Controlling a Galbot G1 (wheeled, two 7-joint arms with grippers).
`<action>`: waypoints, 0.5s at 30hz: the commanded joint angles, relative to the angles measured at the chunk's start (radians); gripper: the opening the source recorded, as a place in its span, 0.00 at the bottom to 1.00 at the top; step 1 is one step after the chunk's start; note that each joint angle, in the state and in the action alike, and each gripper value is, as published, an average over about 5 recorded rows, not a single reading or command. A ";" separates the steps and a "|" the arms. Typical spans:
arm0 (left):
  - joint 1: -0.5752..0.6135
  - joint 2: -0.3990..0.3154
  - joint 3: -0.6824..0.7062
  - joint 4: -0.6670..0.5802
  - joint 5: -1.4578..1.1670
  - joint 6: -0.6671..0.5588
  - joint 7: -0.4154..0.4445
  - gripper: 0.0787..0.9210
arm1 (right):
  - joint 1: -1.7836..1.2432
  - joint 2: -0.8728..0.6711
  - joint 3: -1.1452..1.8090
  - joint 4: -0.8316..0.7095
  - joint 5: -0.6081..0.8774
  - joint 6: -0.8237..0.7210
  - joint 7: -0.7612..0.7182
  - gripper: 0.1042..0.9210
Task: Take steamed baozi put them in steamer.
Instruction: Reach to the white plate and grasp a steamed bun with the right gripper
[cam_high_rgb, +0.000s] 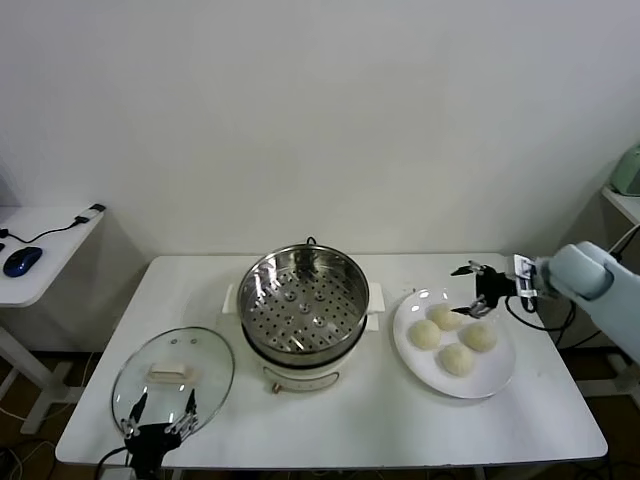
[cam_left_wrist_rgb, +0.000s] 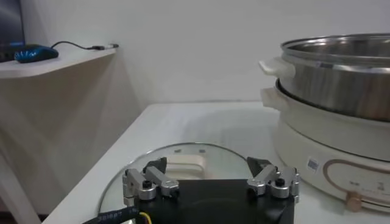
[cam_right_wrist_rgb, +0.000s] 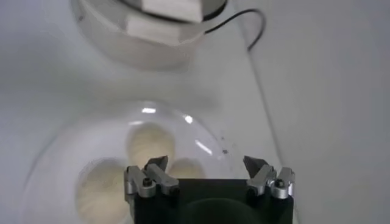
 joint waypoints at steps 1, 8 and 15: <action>-0.002 -0.005 0.001 0.001 0.003 -0.002 0.001 0.88 | 0.360 0.162 -0.472 -0.242 -0.004 0.023 -0.192 0.88; -0.002 -0.016 0.001 0.009 0.008 -0.009 0.000 0.88 | 0.267 0.301 -0.419 -0.371 -0.001 -0.015 -0.137 0.88; 0.000 -0.027 0.002 0.009 0.012 -0.011 -0.001 0.88 | 0.196 0.376 -0.387 -0.419 -0.022 -0.060 -0.094 0.88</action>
